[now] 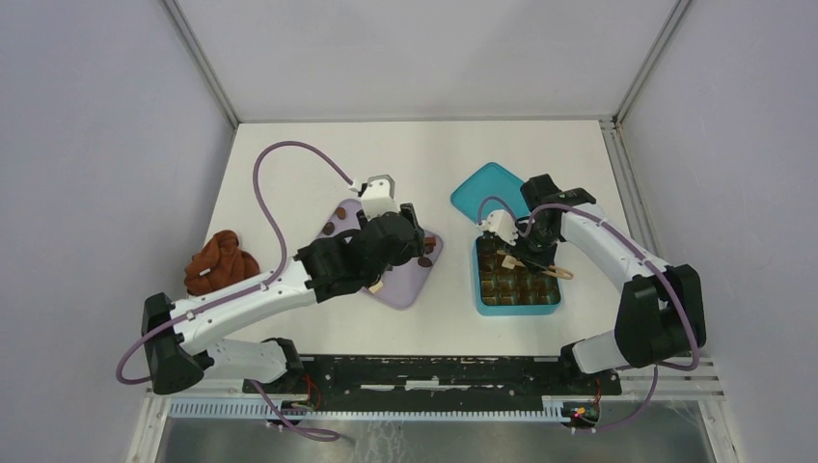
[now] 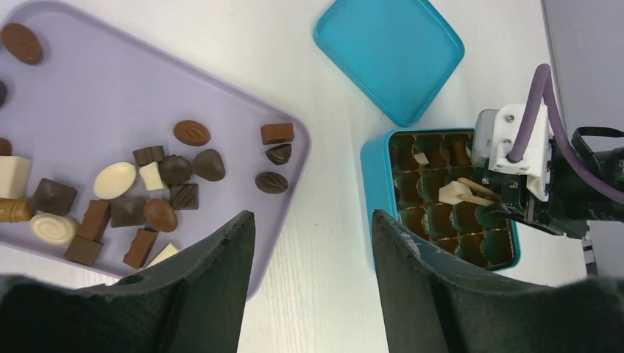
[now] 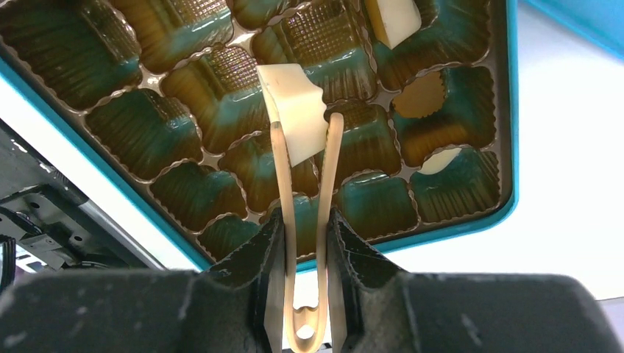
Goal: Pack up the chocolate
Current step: Place the fake chocolate in the packing box.
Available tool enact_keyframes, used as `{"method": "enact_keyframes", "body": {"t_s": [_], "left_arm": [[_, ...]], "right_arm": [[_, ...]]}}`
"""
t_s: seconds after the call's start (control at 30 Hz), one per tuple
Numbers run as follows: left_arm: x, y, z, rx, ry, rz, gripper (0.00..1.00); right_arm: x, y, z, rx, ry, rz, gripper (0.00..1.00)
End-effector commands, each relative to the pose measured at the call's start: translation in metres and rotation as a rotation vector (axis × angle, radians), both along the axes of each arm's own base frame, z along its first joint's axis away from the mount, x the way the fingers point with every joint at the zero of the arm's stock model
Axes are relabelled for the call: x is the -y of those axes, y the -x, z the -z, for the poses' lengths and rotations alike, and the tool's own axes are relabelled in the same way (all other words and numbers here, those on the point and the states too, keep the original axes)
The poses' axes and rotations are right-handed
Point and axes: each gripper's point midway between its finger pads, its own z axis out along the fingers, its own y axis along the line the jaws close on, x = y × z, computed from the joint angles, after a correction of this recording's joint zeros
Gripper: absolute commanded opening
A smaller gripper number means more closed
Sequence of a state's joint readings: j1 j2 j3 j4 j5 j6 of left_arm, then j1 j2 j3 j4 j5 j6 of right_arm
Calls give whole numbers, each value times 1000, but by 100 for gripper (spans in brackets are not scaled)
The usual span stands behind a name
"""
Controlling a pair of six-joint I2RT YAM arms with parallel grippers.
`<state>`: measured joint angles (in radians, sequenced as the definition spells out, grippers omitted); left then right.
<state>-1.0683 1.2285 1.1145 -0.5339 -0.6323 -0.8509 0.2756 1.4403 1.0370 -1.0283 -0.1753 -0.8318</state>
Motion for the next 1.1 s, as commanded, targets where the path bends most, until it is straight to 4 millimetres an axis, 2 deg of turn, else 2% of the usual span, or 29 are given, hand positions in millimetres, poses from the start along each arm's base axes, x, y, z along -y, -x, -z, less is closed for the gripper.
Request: {"method": "enact_keyframes", "body": {"t_s": [0.0, 0.33, 0.53, 0.87, 1.07], "left_arm": [[-16, -4, -3, 51, 4, -61, 65], [-29, 0, 0, 49, 12, -91, 65], [-33, 1, 0, 50, 13, -100, 65], [-38, 3, -3, 53, 25, -110, 65], [-38, 3, -5, 54, 33, -109, 65]], "right_arm": [[-1, -19, -7, 63, 43, 21, 21], [-6, -25, -2, 61, 85, 19, 26], [-6, -25, 1, 58, 100, 14, 34], [-7, -27, 2, 56, 102, 12, 40], [-9, -30, -5, 75, 87, 12, 38]]}}
